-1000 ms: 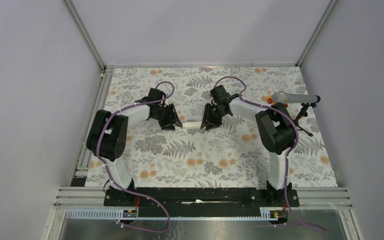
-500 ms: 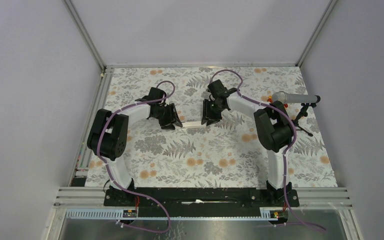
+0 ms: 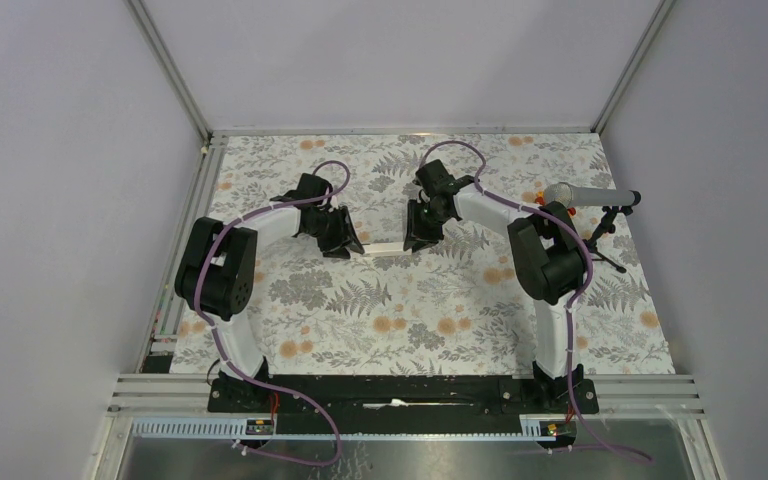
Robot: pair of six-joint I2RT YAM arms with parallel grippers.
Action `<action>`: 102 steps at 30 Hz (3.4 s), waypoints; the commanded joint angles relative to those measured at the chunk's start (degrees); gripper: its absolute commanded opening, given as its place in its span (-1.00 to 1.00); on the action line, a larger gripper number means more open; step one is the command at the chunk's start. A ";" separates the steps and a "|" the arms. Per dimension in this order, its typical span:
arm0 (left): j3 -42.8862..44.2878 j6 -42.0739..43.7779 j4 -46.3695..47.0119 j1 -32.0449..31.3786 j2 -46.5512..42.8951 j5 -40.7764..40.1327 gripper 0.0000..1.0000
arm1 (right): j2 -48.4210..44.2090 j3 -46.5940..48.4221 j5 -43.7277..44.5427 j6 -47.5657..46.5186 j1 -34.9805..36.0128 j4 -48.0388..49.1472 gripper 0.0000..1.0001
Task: Load the batteries into the remote control
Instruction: Load the battery cover into the remote control, then reset both arms
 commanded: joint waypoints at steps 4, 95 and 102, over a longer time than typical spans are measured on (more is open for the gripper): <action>1.75 0.26 0.56 -0.15 1.27 -0.08 -0.28 | 1.29 0.68 -2.48 3.73 0.50 0.20 -0.46; 10.63 10.93 -23.30 9.54 -66.42 -32.32 0.98 | -72.44 -12.44 24.98 -15.14 3.33 18.45 0.99; 10.78 11.32 -23.64 9.52 -70.04 -32.88 0.98 | -79.57 -13.35 31.99 -15.50 3.40 17.38 0.99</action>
